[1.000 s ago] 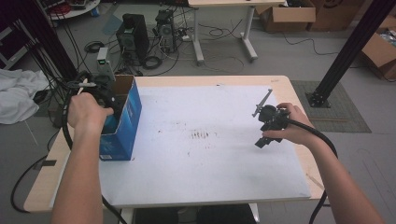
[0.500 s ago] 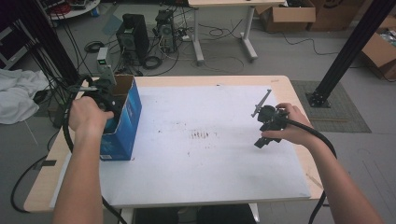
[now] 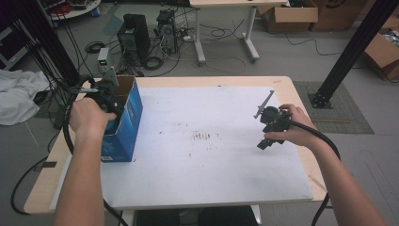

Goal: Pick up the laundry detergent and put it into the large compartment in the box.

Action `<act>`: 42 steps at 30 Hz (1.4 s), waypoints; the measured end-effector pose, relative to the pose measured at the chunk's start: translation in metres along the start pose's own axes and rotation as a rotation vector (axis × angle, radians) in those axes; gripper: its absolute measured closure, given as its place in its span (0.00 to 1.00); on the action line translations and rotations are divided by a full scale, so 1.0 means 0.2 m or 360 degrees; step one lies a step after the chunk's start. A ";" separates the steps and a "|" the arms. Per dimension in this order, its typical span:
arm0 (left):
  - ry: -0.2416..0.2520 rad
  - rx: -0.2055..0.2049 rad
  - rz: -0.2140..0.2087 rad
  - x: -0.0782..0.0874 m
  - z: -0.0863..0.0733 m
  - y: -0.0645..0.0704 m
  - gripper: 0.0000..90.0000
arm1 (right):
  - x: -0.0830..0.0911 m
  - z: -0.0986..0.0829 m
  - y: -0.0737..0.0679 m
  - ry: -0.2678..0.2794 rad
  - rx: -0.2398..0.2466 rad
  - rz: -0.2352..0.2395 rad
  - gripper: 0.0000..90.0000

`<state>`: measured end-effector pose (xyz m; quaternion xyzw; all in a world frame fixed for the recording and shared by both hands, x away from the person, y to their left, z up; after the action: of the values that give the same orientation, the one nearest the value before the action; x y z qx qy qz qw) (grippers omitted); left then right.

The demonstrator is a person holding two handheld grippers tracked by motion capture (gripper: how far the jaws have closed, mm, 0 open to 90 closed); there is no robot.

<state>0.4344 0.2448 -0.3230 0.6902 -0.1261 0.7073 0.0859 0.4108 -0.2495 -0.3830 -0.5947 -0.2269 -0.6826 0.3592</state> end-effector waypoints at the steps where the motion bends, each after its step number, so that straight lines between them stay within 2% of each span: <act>1: 0.0002 0.0001 -0.0002 0.00 0.00 0.00 0.42 | 0.00 0.00 0.00 0.0002 0.0001 0.0001 0.27; 14: 0.0028 -0.0003 0.0022 0.01 0.00 0.00 0.41 | 0.00 0.00 0.00 -0.0005 -0.0007 -0.0003 0.27; 27: 0.0051 -0.0005 0.0015 0.03 0.00 0.00 0.40 | 0.01 0.00 0.00 -0.0005 -0.0007 -0.0002 0.27; 30: 0.0065 -0.0012 0.0005 0.04 0.00 0.00 0.37 | 0.01 0.00 0.00 -0.0001 -0.0006 -0.0002 0.27; 33: 0.0063 -0.0014 0.0029 0.04 0.00 0.00 0.35 | 0.01 -0.01 0.00 -0.0003 -0.0007 -0.0003 0.27; 42: 0.0082 -0.0030 0.0039 0.10 -0.02 -0.01 0.28 | 0.01 0.00 -0.01 0.0001 0.0000 0.0000 0.27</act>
<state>0.4303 0.2462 -0.3030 0.6694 -0.1388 0.7246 0.0870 0.4095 -0.2493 -0.3808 -0.5945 -0.2267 -0.6827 0.3592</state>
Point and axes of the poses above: each handheld gripper's, and its own axes: x roughly backward along the jaws, z roughly out of its top, y roughly to its right, the point moved 4 cm from there along -x, roughly forward along the jaws, and after that the axes turned 13 degrees about -x, right-handed, at the moved point
